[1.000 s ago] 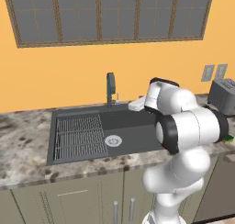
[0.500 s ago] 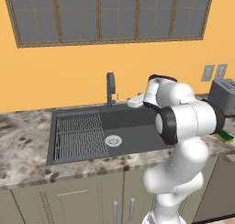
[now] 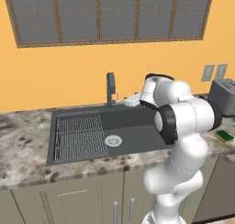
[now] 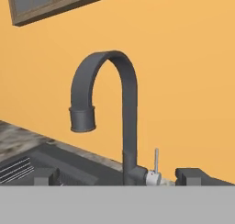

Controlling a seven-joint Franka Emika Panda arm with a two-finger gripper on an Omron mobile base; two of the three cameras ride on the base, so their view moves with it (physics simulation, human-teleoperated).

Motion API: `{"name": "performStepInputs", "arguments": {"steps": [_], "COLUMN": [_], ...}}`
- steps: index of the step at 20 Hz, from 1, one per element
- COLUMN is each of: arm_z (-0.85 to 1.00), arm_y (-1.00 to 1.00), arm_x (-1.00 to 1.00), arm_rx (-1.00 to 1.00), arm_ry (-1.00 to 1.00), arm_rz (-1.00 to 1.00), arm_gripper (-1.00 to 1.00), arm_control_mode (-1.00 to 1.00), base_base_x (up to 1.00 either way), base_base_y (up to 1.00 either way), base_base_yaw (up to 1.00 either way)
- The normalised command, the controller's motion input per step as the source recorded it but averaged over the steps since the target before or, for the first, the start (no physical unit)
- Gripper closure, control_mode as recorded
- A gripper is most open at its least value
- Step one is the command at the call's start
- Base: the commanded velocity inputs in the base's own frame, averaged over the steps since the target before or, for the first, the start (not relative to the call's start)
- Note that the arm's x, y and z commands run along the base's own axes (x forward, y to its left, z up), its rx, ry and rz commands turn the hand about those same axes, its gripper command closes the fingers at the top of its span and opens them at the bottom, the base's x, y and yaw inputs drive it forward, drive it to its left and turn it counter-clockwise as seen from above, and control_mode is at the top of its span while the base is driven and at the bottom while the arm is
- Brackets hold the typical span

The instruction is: Soak the sponge with water for a few seconds and then drop it inside the sink.

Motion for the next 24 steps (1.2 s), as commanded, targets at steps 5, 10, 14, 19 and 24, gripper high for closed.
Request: {"name": "performStepInputs", "arguments": {"steps": [5,10,14,19,24], "arm_z": [-0.25,-0.26,-0.08,-0.01,0.0], "arm_y": [0.02,0.0,0.0,0.02,0.03], "arm_x": [0.1,0.13,0.18,0.21,0.15], "arm_rx": [0.0,0.0,0.0,0.0,0.0], "arm_ry": [-0.03,-0.05,-0.05,-0.01,0.0], "arm_rz": [0.0,0.0,0.0,0.0,0.0], "arm_gripper": [-1.0,-1.0,-1.0,-1.0,-1.0], "arm_control_mode": [-1.0,-1.0,-1.0,-1.0,-1.0], "base_base_x": [0.0,0.0,0.0,0.0,0.0], "base_base_y": [0.0,0.0,0.0,0.0,0.0], "base_base_yaw": [0.0,0.0,0.0,0.0,0.0]}}
